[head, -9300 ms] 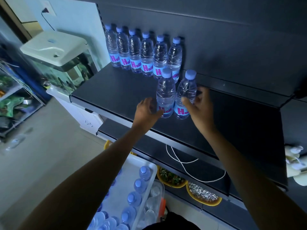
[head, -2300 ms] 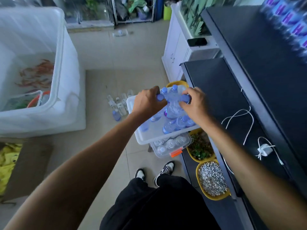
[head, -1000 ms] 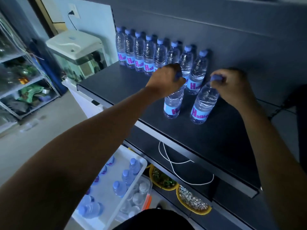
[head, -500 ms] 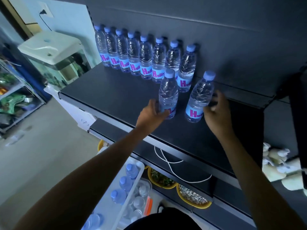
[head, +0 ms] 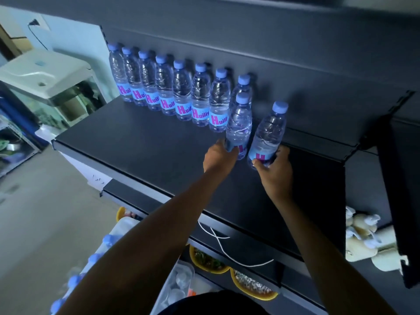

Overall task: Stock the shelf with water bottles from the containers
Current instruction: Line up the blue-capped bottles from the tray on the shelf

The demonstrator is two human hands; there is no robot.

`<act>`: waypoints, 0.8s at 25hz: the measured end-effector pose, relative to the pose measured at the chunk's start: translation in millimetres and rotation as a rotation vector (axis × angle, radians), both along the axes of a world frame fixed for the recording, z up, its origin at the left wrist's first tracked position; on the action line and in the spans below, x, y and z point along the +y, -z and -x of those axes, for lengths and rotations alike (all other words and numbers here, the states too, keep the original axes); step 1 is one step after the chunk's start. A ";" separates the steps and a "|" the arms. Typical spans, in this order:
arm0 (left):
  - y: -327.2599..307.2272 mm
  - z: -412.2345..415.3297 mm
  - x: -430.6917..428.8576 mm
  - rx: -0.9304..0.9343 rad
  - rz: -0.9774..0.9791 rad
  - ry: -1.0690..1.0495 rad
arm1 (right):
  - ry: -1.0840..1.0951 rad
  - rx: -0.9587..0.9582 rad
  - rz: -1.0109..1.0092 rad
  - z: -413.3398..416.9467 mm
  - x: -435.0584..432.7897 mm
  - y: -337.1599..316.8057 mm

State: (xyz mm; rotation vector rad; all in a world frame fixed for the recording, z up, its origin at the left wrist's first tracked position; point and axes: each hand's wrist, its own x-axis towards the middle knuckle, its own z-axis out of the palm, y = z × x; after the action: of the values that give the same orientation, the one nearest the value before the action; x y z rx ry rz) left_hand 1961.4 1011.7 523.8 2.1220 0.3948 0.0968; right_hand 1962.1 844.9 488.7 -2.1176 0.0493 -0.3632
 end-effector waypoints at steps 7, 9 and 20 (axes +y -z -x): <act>5.4 -19.6 -16.0 -0.004 0.311 -0.054 | 0.107 -0.021 -0.039 -40.2 -9.1 1.5; 11.0 -17.9 -19.1 -0.035 0.369 0.002 | 0.152 -0.025 -0.092 -45.0 -5.1 6.6; 23.3 -25.9 -35.6 -0.021 0.264 0.195 | 0.177 0.019 -0.112 -67.5 -4.4 18.0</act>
State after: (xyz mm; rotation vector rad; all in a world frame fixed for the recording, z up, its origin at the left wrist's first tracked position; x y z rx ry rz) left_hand 1987.3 976.1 500.5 1.8849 0.1755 -0.0434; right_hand 2029.7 840.5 470.6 -2.0109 0.2631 -0.4352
